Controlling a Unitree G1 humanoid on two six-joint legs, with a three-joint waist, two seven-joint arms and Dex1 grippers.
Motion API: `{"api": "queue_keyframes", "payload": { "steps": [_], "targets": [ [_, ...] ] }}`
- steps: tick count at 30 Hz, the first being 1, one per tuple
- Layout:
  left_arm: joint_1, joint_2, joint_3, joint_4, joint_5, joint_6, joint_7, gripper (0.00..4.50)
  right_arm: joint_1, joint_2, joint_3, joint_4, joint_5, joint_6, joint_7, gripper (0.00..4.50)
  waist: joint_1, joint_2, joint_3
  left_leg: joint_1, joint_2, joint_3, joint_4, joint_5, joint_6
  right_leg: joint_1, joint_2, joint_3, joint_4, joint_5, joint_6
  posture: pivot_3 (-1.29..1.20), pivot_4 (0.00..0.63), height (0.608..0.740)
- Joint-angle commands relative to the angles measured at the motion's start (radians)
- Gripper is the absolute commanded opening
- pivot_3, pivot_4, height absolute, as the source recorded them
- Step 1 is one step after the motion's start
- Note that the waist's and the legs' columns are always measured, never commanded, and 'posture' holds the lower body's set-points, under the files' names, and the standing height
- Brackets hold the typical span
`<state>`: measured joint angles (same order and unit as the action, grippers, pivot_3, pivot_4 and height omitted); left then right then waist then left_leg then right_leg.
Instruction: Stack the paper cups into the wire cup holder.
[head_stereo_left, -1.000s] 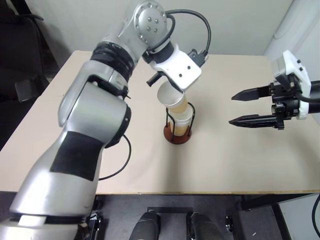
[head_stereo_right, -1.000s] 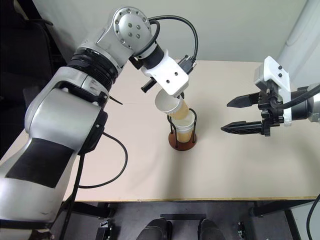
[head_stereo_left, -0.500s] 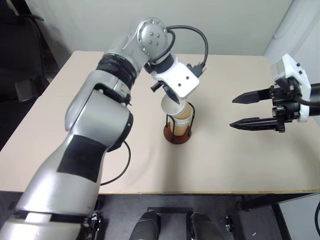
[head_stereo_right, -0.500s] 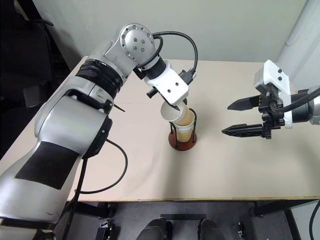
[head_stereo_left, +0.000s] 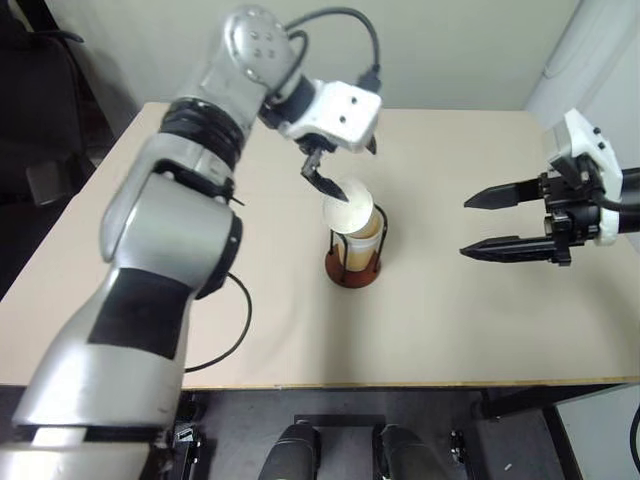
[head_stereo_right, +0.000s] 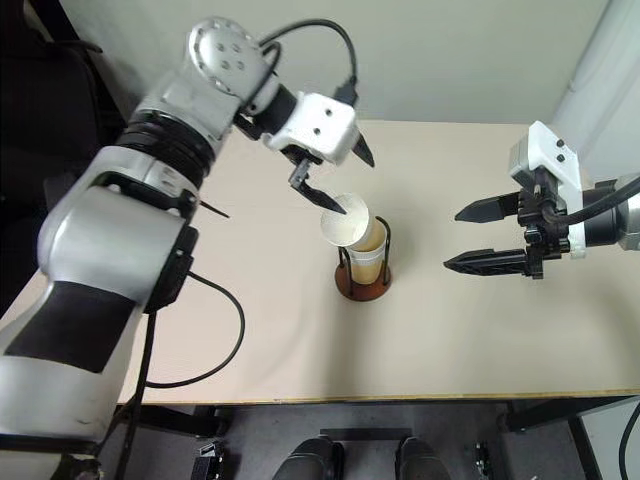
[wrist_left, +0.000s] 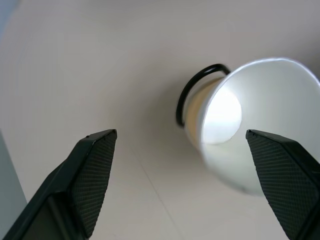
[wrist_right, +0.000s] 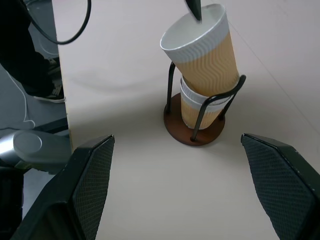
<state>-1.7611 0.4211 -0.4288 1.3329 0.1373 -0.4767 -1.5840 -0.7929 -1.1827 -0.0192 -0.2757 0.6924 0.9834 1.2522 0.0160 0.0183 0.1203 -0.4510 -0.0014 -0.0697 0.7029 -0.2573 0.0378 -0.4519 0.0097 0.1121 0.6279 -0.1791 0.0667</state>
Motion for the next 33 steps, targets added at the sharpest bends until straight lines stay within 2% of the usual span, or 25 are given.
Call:
{"api": "queue_keyframes", "payload": {
  "steps": [1, 9, 10, 15, 25, 29, 33],
  "targets": [
    [-0.016, 0.04, 0.026, -0.029, -0.054, 0.063, -0.03, 4.48, -0.021, -0.02, -0.007, 0.008, -0.014, -0.028, 0.02, 4.13, 0.002, 0.0, 0.0, 0.0, 0.0, 0.0, 0.0, 0.0, 0.0, 0.0, 0.0, 0.0, 0.0, 0.0, 0.0, 0.0, 0.15, 0.74],
    [0.02, 0.075, -0.024, -0.055, -0.069, 0.048, -0.03, 4.48, -0.061, -0.003, 0.027, 0.029, -0.031, -0.036, 0.043, 4.13, 0.005, 0.0, 0.0, 0.0, -0.002, 0.001, 0.0, 0.002, 0.001, 0.0, 0.001, -0.002, 0.0, 0.0, 0.0, 0.0, 0.15, 0.74],
    [0.022, 0.073, -0.031, -0.058, -0.073, 0.044, -0.03, 4.48, -0.063, -0.002, 0.029, 0.029, -0.031, -0.036, 0.043, 4.13, 0.004, -0.001, 0.0, 0.0, 0.0, -0.001, 0.001, 0.002, 0.001, 0.0, -0.004, 0.0, 0.001, 0.0, 0.0, 0.0, 0.15, 0.74],
    [0.037, 0.048, -0.07, -0.069, -0.08, 0.01, -0.03, 4.48, -0.059, -0.004, 0.021, 0.018, -0.026, -0.027, 0.04, 4.13, 0.007, -0.001, 0.0, 0.0, -0.003, 0.001, 0.0, 0.003, 0.001, 0.0, -0.001, -0.003, 0.0, 0.0, 0.0, 0.0, 0.15, 0.74],
    [0.052, -0.033, -0.026, -0.063, -0.01, -0.069, -0.015, 4.48, -0.027, -0.018, -0.019, -0.021, -0.002, 0.005, 0.015, 4.13, 0.006, -0.001, 0.0, 0.0, -0.004, 0.002, -0.001, 0.004, 0.003, 0.0, -0.005, -0.002, 0.0, -0.001, 0.001, 0.0, 0.15, 0.74],
    [0.062, -0.055, -0.022, -0.058, 0.054, -0.108, 0.101, 4.48, -0.019, -0.017, -0.03, -0.032, 0.006, 0.013, 0.006, 4.13, 0.007, 0.0, 0.0, 0.0, -0.005, 0.003, -0.001, 0.004, 0.004, 0.0, -0.007, -0.002, 0.001, -0.001, 0.002, 0.0, 0.15, 0.74],
    [0.059, -0.076, -0.038, -0.051, 0.149, -0.159, 0.326, 4.48, -0.013, -0.014, -0.038, -0.04, 0.014, 0.018, -0.001, 4.13, 0.009, 0.0, 0.0, -0.001, -0.005, 0.002, -0.001, 0.005, 0.005, 0.001, -0.01, -0.002, 0.0, -0.001, 0.003, 0.0, 0.15, 0.74]
  ]
}}
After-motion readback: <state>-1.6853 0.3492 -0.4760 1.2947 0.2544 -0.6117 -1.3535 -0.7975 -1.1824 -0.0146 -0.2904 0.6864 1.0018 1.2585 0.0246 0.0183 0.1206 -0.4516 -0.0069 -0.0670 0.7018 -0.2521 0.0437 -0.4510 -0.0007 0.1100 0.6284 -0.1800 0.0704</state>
